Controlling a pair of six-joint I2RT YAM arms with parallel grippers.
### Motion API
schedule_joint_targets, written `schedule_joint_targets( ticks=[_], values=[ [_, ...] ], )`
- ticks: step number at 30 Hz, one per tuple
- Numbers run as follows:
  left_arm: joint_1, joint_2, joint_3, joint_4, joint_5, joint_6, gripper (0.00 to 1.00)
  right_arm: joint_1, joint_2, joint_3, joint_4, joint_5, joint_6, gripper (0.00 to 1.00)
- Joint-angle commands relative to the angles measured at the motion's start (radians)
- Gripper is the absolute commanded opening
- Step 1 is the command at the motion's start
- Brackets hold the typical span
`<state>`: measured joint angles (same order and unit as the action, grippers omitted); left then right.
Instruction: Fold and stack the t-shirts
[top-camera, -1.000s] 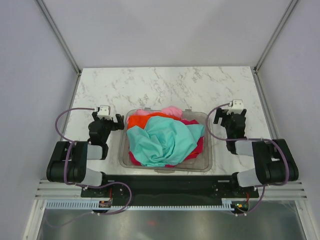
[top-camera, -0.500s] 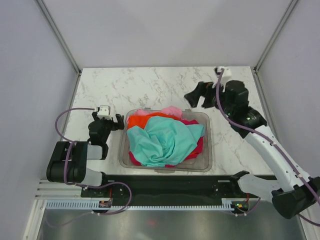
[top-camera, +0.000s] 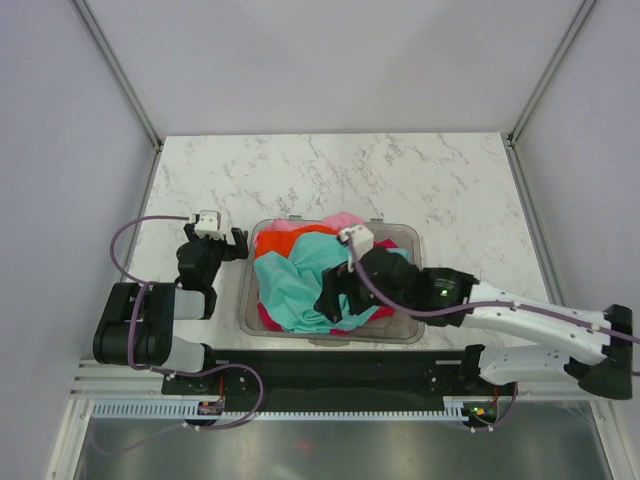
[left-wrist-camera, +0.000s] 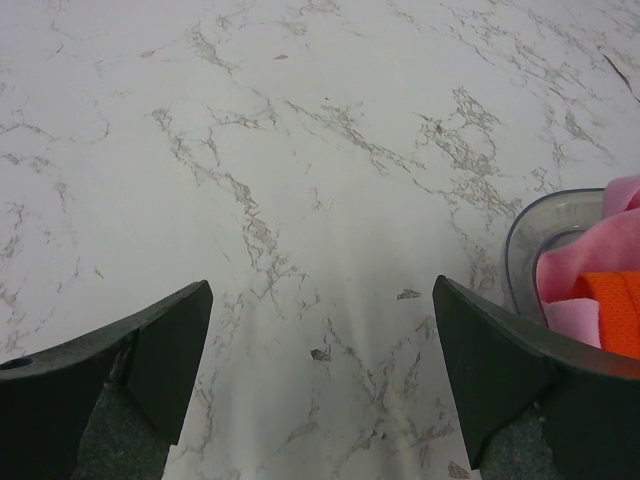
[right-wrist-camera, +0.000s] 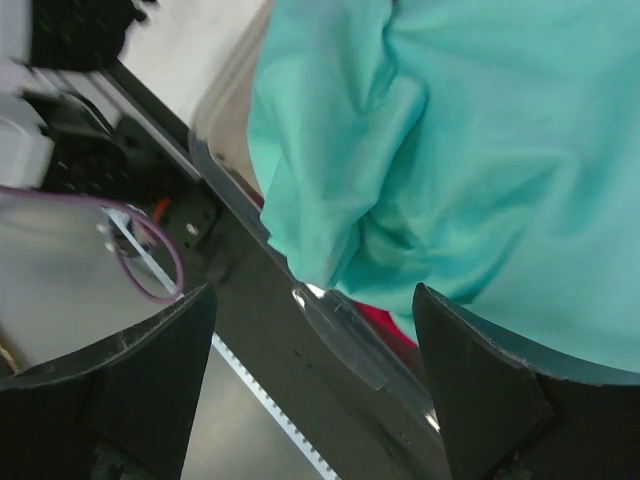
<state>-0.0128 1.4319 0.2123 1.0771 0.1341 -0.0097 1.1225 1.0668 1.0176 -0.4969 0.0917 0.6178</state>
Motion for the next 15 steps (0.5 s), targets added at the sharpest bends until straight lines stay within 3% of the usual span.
schedule_joint_targets(
  ticks=[1, 4, 8, 10, 11, 13, 14, 15],
  values=[
    [-0.003, 0.001, 0.007, 0.055, 0.006, 0.036, 1.0, 0.123, 0.131, 0.064, -0.054, 0.193, 0.057, 0.87],
    [-0.003, 0.001, 0.007, 0.055, 0.006, 0.036, 1.0, 0.134, 0.264, 0.101, -0.014, 0.181, 0.039, 0.87],
    [-0.003, 0.001, 0.009, 0.055, 0.007, 0.036, 1.0, 0.132, 0.355, 0.189, -0.011, 0.206, -0.001, 0.75],
    [-0.003, 0.002, 0.007, 0.055, 0.006, 0.034, 1.0, 0.132, 0.375, 0.228, -0.019, 0.229, -0.012, 0.56],
    [-0.003, 0.001, 0.009, 0.055, 0.007, 0.036, 1.0, 0.132, 0.381, 0.239, -0.032, 0.261, -0.013, 0.4],
    [-0.003, 0.001, 0.009, 0.055, 0.005, 0.034, 1.0, 0.131, 0.389, 0.277, -0.049, 0.282, -0.02, 0.23],
    [-0.003, -0.001, 0.009, 0.055, 0.007, 0.034, 1.0, 0.131, 0.392, 0.3, -0.078, 0.295, -0.026, 0.01],
    [-0.003, 0.001, 0.007, 0.055, 0.007, 0.034, 1.0, 0.131, 0.395, 0.37, -0.106, 0.325, -0.039, 0.0]
  ],
)
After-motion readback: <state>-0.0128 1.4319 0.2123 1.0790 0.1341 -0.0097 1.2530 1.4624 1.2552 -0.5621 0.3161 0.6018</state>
